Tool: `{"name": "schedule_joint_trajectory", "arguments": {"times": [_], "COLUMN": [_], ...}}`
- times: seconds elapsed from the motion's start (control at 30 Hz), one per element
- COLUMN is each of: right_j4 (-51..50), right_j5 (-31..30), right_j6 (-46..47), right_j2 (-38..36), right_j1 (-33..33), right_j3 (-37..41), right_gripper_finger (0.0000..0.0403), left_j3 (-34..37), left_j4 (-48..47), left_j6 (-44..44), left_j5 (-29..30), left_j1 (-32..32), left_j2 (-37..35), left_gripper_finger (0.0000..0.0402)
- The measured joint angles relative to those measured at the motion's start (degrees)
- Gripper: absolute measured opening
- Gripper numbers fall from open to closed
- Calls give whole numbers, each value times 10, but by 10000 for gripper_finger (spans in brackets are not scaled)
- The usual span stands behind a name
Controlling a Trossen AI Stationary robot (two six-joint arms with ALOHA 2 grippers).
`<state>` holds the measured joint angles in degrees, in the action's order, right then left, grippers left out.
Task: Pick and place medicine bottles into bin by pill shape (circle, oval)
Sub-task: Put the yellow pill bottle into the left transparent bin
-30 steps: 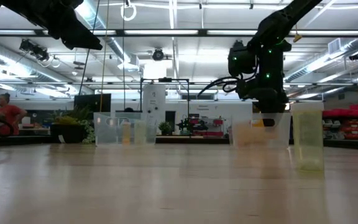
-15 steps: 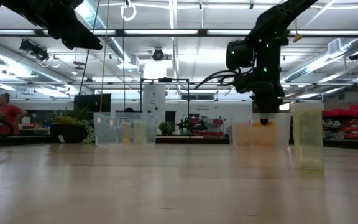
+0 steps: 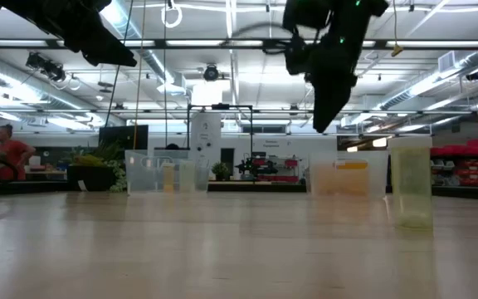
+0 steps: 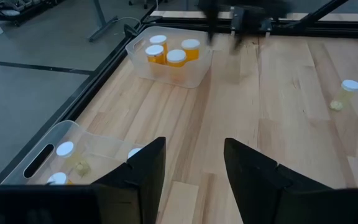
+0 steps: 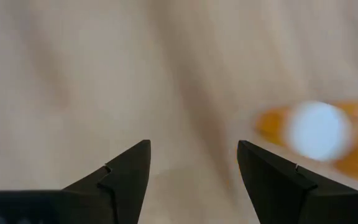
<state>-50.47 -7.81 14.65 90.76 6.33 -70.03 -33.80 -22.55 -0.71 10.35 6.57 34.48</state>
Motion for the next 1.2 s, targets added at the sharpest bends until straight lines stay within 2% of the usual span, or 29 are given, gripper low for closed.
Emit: {"name": "schedule_joint_trajectory", "arguments": {"times": [0.13, 0.23, 0.43, 0.7, 0.83, 1.07, 1.2], "right_j4": [31, 61, 146, 200, 199, 195, 192], "right_j5": [2, -20, -59, -93, -101, -105, -88], "right_j6": [6, 27, 78, 132, 158, 196, 215], "right_j2": [5, 5, 9, 78, 114, 116, 120], "right_j1": [-108, -183, -291, -362, -382, -388, -388], "right_j3": [4, 4, 23, 42, 43, 43, 43], "right_gripper_finger": [248, 248, 248, 248, 248, 248, 248], "left_j3": [0, 0, 0, 0, 0, 0, 0], "left_j4": [0, 0, 0, 10, 22, 24, 23], "left_j6": [0, 0, -15, -132, -139, -135, -135], "left_j5": [0, 0, 0, 0, 0, 0, 0], "left_j1": [0, 0, 0, 0, 0, 0, 0], "left_j2": [0, 0, 0, 0, 0, 0, 0], "left_gripper_finger": [172, 172, 172, 172, 172, 172, 172]}}
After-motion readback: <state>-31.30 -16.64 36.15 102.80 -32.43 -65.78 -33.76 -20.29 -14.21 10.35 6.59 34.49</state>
